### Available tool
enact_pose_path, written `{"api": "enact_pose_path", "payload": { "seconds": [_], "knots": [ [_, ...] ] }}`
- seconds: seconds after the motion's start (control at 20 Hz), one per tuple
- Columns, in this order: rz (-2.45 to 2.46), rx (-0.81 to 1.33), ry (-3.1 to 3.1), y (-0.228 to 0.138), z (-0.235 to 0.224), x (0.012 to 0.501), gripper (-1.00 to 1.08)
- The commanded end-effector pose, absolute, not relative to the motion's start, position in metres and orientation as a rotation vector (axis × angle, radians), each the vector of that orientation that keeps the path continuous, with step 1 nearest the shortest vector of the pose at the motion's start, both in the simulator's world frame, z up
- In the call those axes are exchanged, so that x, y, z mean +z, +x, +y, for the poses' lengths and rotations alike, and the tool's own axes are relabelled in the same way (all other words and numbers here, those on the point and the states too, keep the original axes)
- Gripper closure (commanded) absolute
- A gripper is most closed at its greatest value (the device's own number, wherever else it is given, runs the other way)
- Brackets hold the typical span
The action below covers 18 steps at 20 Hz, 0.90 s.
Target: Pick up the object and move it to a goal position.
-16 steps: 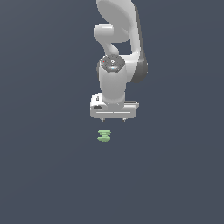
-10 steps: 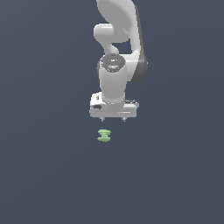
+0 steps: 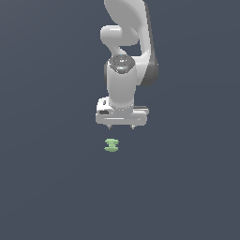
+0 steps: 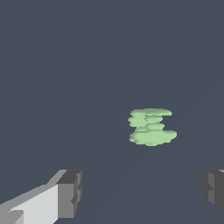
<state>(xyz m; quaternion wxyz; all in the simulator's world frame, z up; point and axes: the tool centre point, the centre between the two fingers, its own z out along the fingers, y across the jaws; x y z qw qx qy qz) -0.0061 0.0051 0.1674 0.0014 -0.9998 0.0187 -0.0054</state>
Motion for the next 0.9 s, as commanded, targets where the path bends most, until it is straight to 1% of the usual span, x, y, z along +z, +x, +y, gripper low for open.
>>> {"api": "enact_pose_path", "payload": {
  "seconds": [0.0, 0.45, 0.85],
  "knots": [
    [0.069, -0.016, -3.138, -0.006, 0.005, 0.167, -0.92],
    [0.231, -0.012, -3.126, -0.005, 0.002, 0.161, -0.92],
    [0.524, -0.003, -3.085, -0.002, -0.002, 0.151, -0.92]
  ]
}}
